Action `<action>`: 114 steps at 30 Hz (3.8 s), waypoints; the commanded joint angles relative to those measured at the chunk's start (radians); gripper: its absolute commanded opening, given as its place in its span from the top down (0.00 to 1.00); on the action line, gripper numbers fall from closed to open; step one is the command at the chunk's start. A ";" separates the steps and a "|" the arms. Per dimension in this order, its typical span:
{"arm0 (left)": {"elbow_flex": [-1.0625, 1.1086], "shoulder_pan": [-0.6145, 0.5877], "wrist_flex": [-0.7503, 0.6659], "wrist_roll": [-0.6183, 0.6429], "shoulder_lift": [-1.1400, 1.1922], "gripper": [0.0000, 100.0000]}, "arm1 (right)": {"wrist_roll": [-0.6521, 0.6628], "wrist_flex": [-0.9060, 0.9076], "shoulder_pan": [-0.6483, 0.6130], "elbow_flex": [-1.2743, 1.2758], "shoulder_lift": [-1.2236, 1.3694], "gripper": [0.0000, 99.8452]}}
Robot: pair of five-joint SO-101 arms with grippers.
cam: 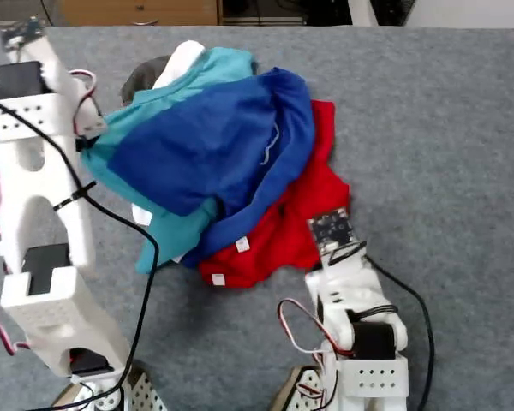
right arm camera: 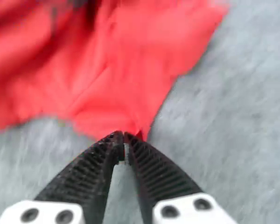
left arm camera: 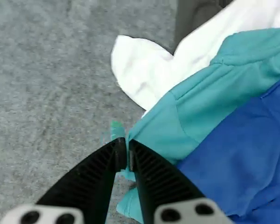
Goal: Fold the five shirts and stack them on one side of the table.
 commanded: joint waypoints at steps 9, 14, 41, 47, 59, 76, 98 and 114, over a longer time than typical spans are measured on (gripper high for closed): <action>-0.055 -0.124 0.009 -0.057 -0.423 0.98 | -0.017 -0.269 0.042 -0.162 -0.107 0.80; -0.055 -0.127 -0.052 -0.051 -0.591 0.98 | -0.017 -0.219 -0.016 -0.237 -0.105 0.80; 0.008 0.572 -0.559 0.249 -0.822 0.98 | -0.008 0.109 0.527 -0.383 -0.114 0.79; 0.141 0.836 -0.559 0.080 -0.639 0.98 | -0.008 0.164 0.584 -0.381 -0.114 0.79; 0.107 1.188 -0.677 -0.009 -0.280 0.98 | -0.008 0.230 0.763 -0.366 -0.114 0.79; -0.316 1.382 -0.534 -0.157 0.033 0.96 | -0.008 0.230 0.802 -0.323 -0.108 0.79; -0.321 0.611 -0.092 0.233 0.068 0.81 | 0.109 0.224 0.604 -0.344 -0.107 0.79; -0.012 0.097 0.012 -0.087 0.128 0.82 | 0.106 0.106 0.176 -0.354 0.042 0.79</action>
